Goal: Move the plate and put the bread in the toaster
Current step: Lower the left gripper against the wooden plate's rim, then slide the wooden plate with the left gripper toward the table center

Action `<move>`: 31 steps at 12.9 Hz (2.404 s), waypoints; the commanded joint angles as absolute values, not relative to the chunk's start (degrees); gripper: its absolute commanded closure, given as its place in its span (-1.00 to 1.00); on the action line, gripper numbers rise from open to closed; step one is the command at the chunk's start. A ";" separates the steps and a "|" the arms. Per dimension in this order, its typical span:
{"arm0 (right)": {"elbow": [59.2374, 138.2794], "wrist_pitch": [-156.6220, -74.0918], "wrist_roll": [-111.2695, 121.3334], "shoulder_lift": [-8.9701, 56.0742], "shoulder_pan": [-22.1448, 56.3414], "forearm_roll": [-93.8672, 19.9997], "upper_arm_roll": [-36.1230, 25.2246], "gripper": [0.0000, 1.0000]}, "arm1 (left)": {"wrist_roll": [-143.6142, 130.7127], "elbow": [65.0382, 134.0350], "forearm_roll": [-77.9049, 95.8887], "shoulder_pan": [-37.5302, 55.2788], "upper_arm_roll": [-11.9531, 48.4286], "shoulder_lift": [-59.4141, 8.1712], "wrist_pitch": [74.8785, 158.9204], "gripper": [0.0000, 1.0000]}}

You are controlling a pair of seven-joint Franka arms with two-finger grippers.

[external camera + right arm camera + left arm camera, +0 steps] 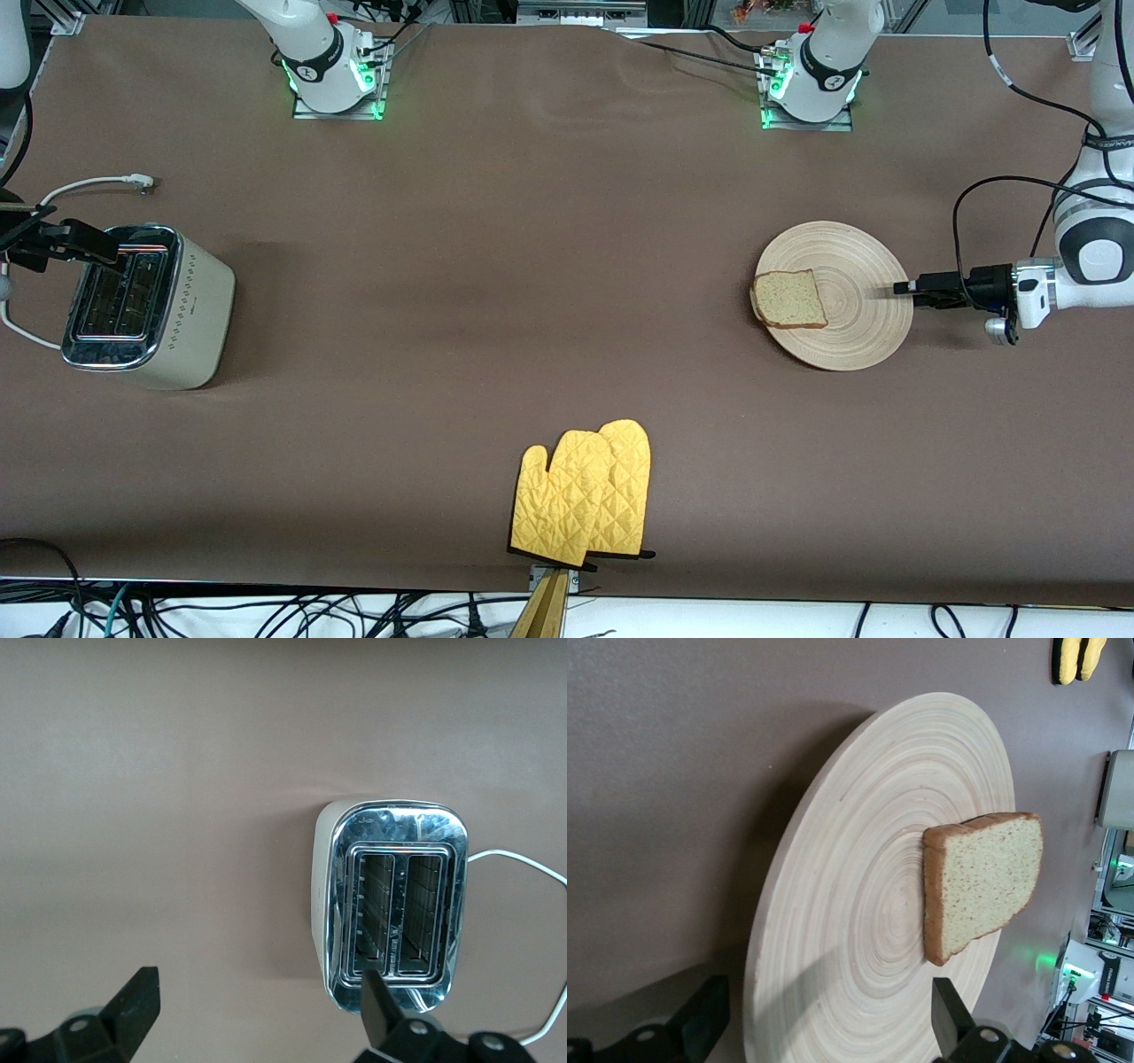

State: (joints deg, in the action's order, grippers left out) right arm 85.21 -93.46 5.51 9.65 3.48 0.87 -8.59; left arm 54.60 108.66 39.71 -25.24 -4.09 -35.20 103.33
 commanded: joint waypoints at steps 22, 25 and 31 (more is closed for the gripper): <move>84.81 -93.08 5.10 9.67 2.72 0.26 -8.35 -1.00 | 65.48 112.85 43.42 -23.12 -4.13 -38.41 111.27 1.00; 84.81 -92.99 5.10 9.67 2.72 0.26 -8.35 -1.00 | 65.92 112.33 43.42 -23.03 -2.02 -37.88 110.39 1.00; 84.81 -92.99 5.10 9.67 2.72 0.26 -8.35 -1.00 | 64.34 111.97 47.54 -22.94 3.42 -36.56 109.86 1.00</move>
